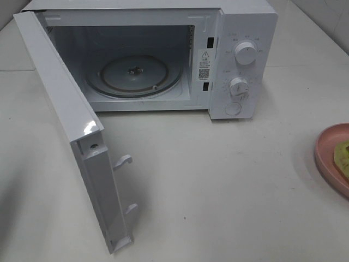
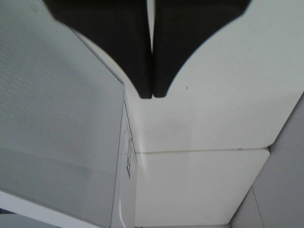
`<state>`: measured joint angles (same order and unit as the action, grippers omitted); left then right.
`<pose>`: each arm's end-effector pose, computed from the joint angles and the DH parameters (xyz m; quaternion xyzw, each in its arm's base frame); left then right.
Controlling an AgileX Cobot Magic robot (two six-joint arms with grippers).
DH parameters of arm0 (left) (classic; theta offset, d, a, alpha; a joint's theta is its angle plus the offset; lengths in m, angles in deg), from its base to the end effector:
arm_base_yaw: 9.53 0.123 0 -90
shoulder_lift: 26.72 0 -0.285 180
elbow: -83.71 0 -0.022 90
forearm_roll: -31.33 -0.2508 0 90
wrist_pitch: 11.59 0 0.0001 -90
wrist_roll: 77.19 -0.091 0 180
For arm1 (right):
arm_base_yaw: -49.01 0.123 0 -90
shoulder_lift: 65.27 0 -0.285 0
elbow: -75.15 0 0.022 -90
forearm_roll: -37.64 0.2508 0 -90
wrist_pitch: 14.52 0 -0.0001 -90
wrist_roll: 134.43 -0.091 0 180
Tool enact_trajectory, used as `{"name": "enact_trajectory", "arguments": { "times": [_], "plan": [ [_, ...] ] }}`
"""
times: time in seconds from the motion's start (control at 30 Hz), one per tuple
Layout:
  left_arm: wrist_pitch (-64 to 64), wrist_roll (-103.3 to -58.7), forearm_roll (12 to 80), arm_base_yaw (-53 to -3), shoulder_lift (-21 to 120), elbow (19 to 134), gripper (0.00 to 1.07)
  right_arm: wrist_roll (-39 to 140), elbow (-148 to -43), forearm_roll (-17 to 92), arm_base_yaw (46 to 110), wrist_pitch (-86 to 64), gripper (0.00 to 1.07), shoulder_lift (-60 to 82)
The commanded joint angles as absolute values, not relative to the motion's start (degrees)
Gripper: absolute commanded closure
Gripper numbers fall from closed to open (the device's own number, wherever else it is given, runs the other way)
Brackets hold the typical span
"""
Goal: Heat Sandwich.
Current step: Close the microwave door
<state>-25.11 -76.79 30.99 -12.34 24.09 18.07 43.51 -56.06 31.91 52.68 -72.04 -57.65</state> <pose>0.1427 -0.0071 0.2314 0.0191 0.7820 -0.0162 0.6228 -0.0023 -0.0078 0.2812 -0.0113 0.8372 -0.0227 0.5463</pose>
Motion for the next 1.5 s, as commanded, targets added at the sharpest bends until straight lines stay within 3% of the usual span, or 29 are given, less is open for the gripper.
{"name": "enact_trajectory", "arguments": {
  "times": [0.03, 0.43, 0.87, 1.13, 1.33, 1.5],
  "plan": [
    [-30.5, -76.73, 29.67, -12.11, 25.24, 17.15, 1.07, 43.11, -56.0, 31.79, 52.45, -71.53, 0.32, -59.32],
    [-42.41, -76.16, 29.27, -12.23, 37.44, 17.32, 1.07, 43.11, -56.0, 31.79, 52.45, -71.53, 0.32, -59.32],
    [-51.75, -76.16, 28.41, -16.64, 51.77, 20.3, 1.07, 43.11, -56.0, 31.79, 52.45, -71.53, 0.32, -59.32],
    [-54.27, -70.14, 23.71, -16.64, 57.15, 23.11, 1.07, 43.11, -56.0, 31.79, 52.45, -71.53, 0.32, -59.32],
    [-57.02, -64.47, 13.85, -16.64, 62.94, 27.18, 1.07, 43.11, -56.0, 31.79, 52.45, -71.53, 0.32, -59.32],
    [-59.72, -60.57, 9.56, -16.64, 67.24, 29.41, 1.07, 43.11, -56.0, 31.79, 52.45, -71.53, 0.32, -59.32]
  ]
}}
